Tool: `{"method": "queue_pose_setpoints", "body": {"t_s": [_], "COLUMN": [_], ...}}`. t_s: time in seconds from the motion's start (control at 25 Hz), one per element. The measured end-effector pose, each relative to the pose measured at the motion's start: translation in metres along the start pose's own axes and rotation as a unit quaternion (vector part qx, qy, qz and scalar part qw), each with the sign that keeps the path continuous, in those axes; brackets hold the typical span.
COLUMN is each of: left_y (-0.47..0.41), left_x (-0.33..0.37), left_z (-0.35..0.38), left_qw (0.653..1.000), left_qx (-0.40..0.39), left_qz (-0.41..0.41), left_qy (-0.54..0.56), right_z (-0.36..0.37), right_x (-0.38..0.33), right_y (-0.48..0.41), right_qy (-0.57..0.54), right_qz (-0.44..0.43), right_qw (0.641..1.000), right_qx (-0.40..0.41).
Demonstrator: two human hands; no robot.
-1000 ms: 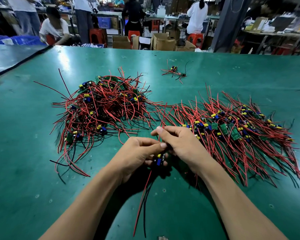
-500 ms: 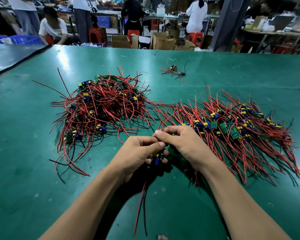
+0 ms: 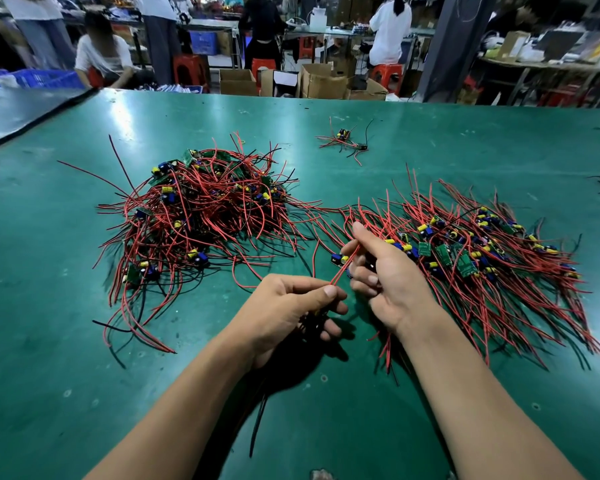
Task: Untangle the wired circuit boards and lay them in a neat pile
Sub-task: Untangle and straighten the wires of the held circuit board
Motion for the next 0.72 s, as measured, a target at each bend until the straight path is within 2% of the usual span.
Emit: {"method": "queue_pose_setpoints", "body": {"t_s": [0.12, 0.28, 0.48, 0.6, 0.72], "left_y": [0.0, -0.001, -0.005, -0.005, -0.004], "left_x": [-0.001, 0.001, 0.002, 0.003, 0.002], "left_z": [-0.001, -0.005, -0.009, -0.011, -0.008], "left_qw": [1.0, 0.999, 0.994, 0.995, 0.998], "left_qx": [-0.005, 0.005, 0.059, 0.049, 0.029], "left_qz": [0.002, 0.015, 0.001, -0.01, -0.015], "left_qy": [-0.015, -0.032, 0.094, 0.084, 0.058], "right_z": [0.0, 0.002, 0.027, 0.029, 0.024], "right_x": [0.004, 0.003, 0.02, 0.02, 0.018], "right_y": [0.0, 0.003, 0.02, 0.025, 0.022], "right_qy": [-0.018, 0.073, 0.173, 0.164, 0.117], "right_qz": [0.026, -0.055, -0.055, -0.027, -0.002], "right_qw": [0.999, 0.996, 0.976, 0.976, 0.987], "right_qx": [0.007, 0.0, -0.124, -0.142, -0.113]}}
Point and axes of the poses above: each hand's wrist, its own y-axis away from the middle knuckle, its own z-axis out of the palm, x = y × z, the point moved 7 cm from there along -y, towards the middle knuckle, and after that the axes turned 10 degrees about x, right-handed, at the moved point
